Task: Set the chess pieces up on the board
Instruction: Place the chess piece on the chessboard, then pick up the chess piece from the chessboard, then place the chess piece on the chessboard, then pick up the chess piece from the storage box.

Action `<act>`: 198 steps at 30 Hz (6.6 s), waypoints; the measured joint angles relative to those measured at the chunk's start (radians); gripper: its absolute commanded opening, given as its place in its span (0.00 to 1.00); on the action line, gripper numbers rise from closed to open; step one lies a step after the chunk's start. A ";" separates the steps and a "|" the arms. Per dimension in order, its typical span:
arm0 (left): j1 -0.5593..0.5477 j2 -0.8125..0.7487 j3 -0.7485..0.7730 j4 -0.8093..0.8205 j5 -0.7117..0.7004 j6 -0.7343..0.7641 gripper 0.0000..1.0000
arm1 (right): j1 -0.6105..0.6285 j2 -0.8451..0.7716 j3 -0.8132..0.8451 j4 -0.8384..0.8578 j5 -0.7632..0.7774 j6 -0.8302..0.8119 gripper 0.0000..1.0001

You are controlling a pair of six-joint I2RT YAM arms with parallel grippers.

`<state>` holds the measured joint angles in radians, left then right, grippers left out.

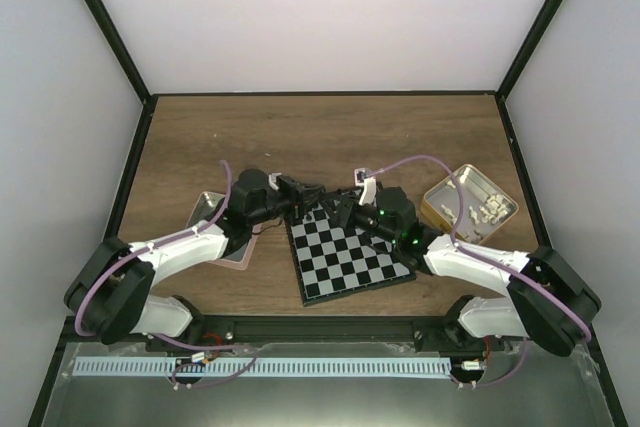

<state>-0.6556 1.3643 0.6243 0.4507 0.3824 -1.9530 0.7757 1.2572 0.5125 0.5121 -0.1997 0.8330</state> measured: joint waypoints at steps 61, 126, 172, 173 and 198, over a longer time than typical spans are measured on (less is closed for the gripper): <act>0.020 -0.362 0.157 -0.747 -0.497 1.502 0.59 | -0.134 0.390 0.544 -1.628 -0.011 -0.386 0.25; 0.020 -0.427 0.014 -0.807 -0.557 1.316 0.66 | -0.164 0.672 0.914 -1.382 0.103 -0.422 0.11; 0.023 -0.270 -0.068 -1.056 -0.515 1.127 0.30 | -0.164 0.374 0.774 -1.242 0.123 -0.360 0.36; 0.023 -0.259 -0.064 -1.069 -0.518 1.121 0.28 | -0.164 0.352 0.754 -1.233 0.123 -0.352 0.36; 0.061 -0.019 0.113 -0.967 -0.510 0.922 0.30 | -0.164 0.077 0.494 -1.060 0.175 -0.294 0.36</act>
<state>-0.5949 1.3457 0.7368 -0.5163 -0.1276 -1.0306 0.6117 1.3342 1.0061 -0.5476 -0.0242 0.5385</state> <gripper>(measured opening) 0.149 0.362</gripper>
